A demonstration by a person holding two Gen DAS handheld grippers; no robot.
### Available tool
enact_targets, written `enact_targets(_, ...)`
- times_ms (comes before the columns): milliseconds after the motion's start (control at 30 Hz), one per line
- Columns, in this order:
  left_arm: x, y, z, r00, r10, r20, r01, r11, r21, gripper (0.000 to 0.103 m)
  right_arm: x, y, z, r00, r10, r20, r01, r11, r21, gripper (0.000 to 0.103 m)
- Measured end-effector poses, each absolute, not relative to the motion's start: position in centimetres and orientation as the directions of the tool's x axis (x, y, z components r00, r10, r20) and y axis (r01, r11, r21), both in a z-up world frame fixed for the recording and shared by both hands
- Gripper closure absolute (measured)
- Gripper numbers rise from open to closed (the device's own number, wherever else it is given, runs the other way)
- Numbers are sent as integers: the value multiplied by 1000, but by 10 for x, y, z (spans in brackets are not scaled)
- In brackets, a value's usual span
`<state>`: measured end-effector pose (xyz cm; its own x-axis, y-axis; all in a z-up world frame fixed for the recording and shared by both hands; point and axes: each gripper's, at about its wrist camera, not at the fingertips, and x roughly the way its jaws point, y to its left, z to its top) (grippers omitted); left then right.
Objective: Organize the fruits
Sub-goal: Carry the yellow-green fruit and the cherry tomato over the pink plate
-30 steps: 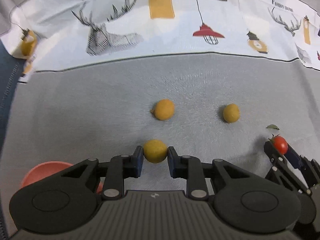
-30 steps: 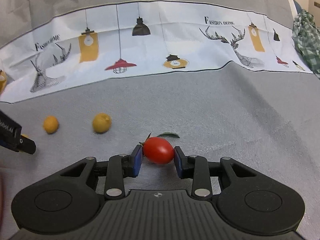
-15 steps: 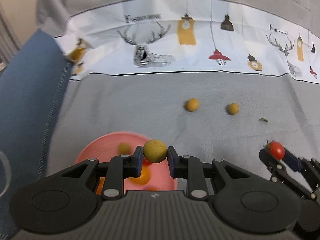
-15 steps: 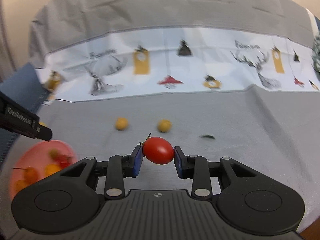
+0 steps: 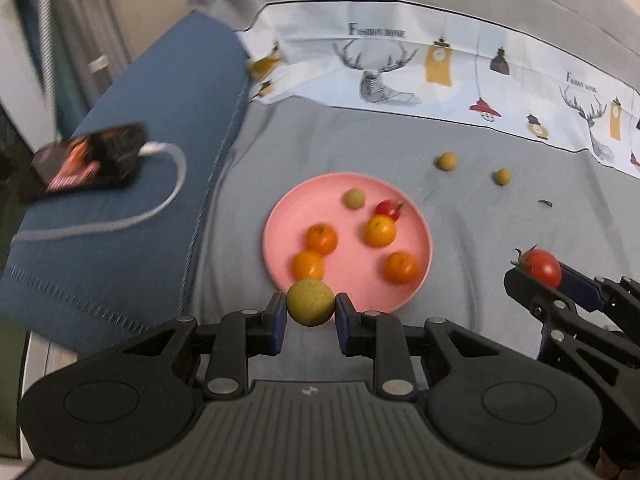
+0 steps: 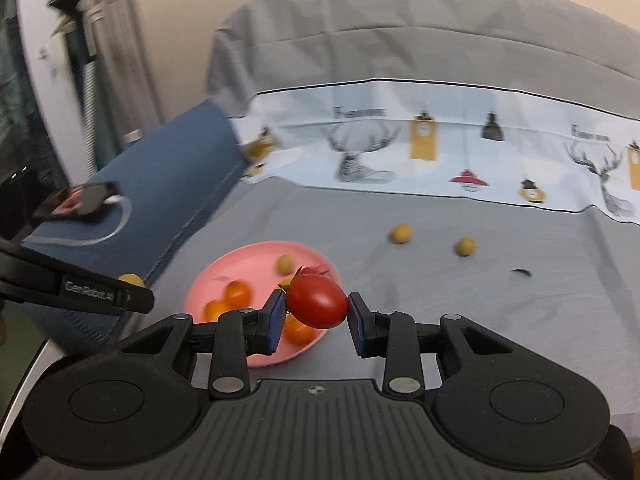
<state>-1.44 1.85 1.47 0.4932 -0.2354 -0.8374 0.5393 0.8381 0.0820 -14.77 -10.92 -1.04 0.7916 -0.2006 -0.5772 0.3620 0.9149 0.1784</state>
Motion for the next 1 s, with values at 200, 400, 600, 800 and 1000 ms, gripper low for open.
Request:
enact_targets(200, -32, 53, 20, 505, -240, -829, 513, 856, 64, 74, -162, -82, 3, 801, -199, -565, 313, 943, 111, 68)
enact_targets(400, -43, 68, 26, 513, -266, -816, 502, 864, 34, 75, -172, -69, 11, 800, -216, -560, 311, 947, 80, 68)
enact_targets(600, -49, 76, 30, 519, -285, -806, 501, 865, 17, 74, -179, -60, 15, 801, -224, -555, 306, 950, 58, 68)
enact_targets(800, -52, 81, 31, 522, -295, -800, 499, 866, 6, 74, -181, -55, 17, 801, -226, -555, 301, 952, 48, 68)
enact_targets(1000, -51, 82, 30, 521, -296, -801, 498, 867, 3, 74, -181, -56, 16, 799, -225, -558, 301, 953, 46, 68)
